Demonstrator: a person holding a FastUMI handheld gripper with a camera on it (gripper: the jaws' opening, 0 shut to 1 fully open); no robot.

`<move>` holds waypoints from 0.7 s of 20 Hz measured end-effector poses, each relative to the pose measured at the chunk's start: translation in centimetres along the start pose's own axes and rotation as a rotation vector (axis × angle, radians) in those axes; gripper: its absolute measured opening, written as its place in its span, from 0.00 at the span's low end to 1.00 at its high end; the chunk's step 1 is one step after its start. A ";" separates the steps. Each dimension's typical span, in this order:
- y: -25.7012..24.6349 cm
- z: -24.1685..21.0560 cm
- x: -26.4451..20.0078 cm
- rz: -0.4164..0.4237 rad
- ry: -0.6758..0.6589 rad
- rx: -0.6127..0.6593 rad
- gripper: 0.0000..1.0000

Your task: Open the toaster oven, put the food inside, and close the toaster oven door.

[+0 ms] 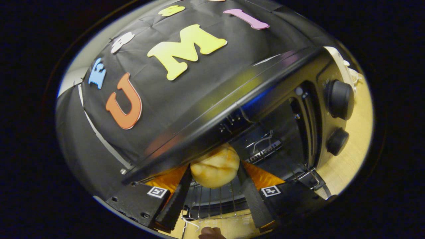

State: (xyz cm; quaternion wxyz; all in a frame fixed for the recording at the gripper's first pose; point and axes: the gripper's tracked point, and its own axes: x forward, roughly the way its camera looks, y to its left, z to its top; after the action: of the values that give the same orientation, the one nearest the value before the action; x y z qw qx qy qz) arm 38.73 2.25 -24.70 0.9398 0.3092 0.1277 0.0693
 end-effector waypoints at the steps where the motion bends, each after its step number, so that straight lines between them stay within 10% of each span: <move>1: 0.2 -0.2 0.3 0.012 0.002 -0.001 0.88; 14: -0.7 -0.6 -3.1 -0.050 0.025 -0.045 1.00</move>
State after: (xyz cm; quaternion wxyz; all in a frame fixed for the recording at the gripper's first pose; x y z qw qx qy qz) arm 35.57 1.38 -24.99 0.9463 0.2840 0.1454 0.0524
